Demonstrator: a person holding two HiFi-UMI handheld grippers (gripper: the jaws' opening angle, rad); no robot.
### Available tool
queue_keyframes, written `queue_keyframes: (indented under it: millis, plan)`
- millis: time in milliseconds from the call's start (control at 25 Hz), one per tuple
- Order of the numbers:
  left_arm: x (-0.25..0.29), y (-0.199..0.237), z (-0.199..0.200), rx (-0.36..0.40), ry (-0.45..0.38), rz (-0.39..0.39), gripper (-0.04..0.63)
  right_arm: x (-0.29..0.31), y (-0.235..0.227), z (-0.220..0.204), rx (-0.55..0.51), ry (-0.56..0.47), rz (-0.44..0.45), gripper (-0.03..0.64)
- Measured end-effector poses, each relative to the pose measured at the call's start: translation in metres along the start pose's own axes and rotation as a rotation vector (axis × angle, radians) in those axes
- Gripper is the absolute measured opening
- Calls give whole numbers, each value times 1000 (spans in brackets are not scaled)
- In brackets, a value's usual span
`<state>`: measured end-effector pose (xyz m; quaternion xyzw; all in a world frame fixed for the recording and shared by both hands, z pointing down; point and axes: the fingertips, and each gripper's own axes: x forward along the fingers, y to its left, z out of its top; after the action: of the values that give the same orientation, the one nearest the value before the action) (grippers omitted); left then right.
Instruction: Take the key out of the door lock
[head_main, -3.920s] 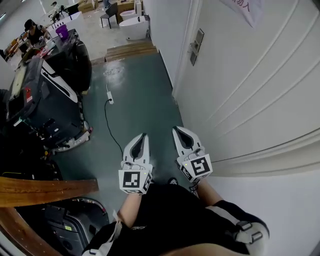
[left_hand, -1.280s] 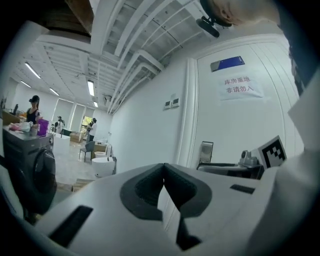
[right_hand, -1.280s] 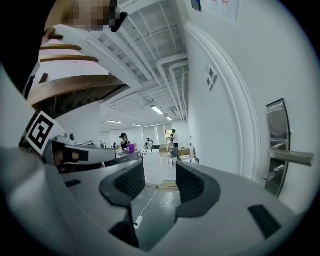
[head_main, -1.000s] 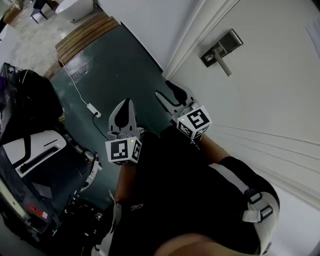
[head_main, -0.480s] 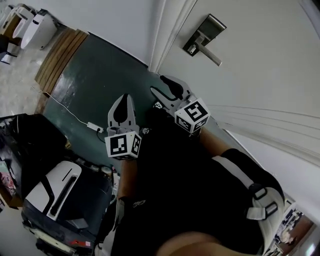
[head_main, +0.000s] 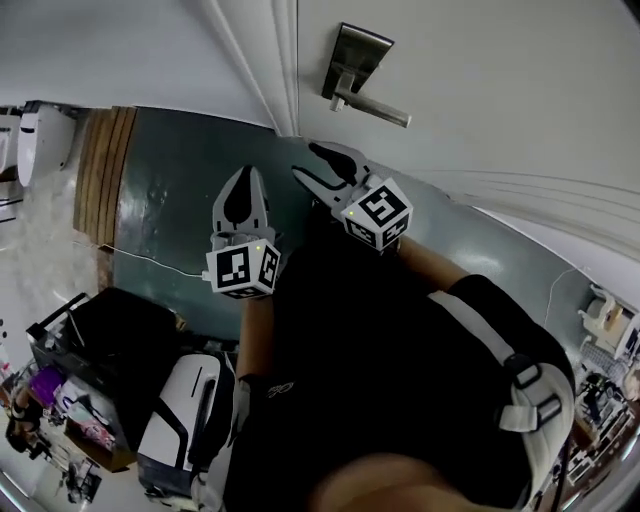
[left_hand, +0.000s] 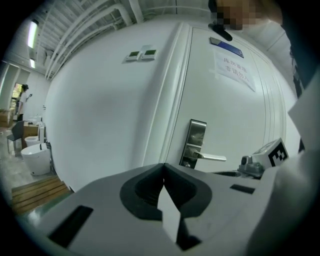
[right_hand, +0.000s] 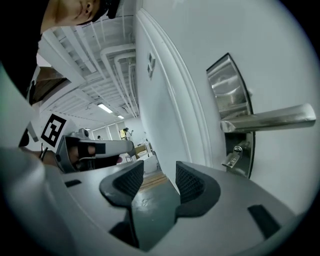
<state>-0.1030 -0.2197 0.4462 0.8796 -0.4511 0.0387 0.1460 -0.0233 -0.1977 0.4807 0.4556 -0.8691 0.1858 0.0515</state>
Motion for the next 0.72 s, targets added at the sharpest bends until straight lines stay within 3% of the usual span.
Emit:
queue_keyframes:
  millis: [400, 720]
  plan:
    - [69, -30, -14, 78, 97, -200, 23, -18, -44, -33, 183, -4, -135, 198]
    - [113, -37, -14, 135, 174, -408, 23, -21, -87, -26, 348, -102, -369, 195]
